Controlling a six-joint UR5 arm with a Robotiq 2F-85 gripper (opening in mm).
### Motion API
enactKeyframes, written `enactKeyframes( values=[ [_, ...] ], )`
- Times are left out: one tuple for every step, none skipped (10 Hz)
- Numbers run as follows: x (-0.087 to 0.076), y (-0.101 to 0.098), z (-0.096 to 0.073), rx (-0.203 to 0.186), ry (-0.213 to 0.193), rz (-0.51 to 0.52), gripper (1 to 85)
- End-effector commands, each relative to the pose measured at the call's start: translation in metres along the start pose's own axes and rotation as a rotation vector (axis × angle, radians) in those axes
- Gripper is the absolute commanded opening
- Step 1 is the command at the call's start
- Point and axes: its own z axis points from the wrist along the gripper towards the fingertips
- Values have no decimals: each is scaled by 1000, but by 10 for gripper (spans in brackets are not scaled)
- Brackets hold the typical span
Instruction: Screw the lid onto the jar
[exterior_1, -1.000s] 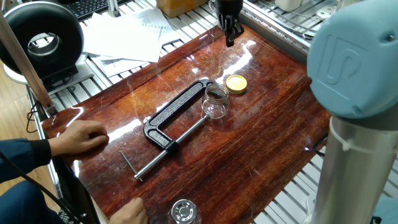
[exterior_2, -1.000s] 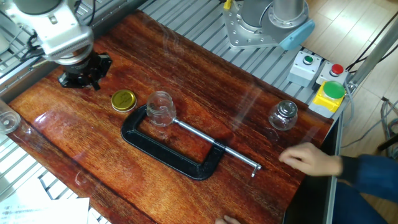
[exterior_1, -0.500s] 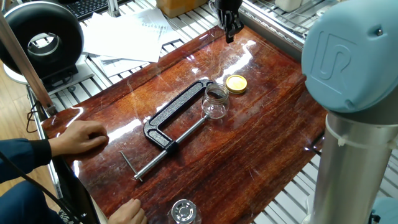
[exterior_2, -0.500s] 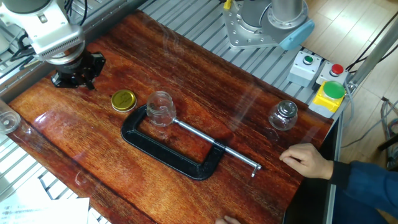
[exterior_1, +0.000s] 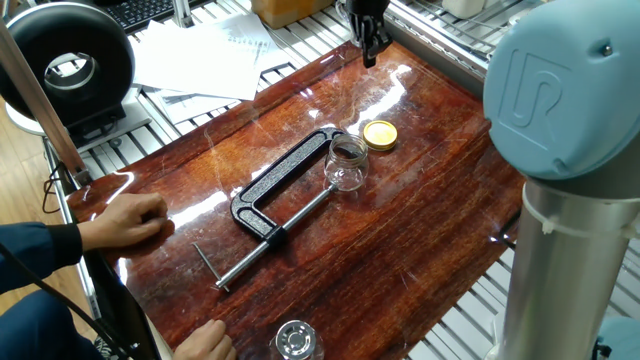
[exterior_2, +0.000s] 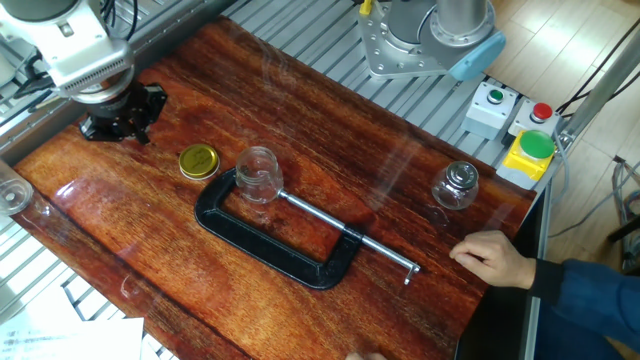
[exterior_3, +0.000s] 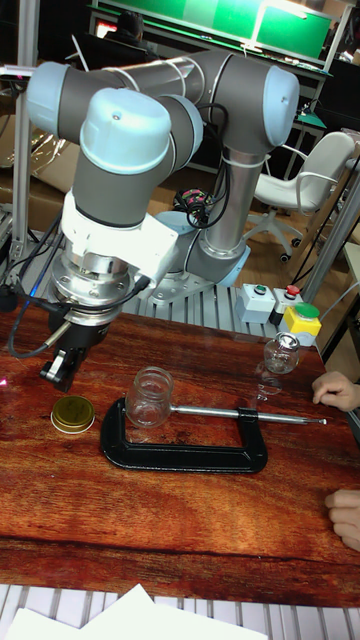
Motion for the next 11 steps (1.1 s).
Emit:
enactKeyframes(
  values=[
    [-1,-1,-1,1,-7,-3,10],
    [-4,2,-1,-7,-19,-16,10],
    [-13,4,-1,-14,-56,-62,10],
    [-19,6,-2,-23,-79,-85,10],
    [-19,6,-2,-22,-78,-89,10],
    [-14,2,-1,-6,-56,-76,10],
    [-11,0,-1,1,-46,-61,10],
    [-12,4,1,13,-48,-42,10],
    [-10,11,8,37,-40,-37,10],
    [-11,23,16,47,-38,-26,10],
    [-17,33,23,42,-50,-36,13]
  ],
)
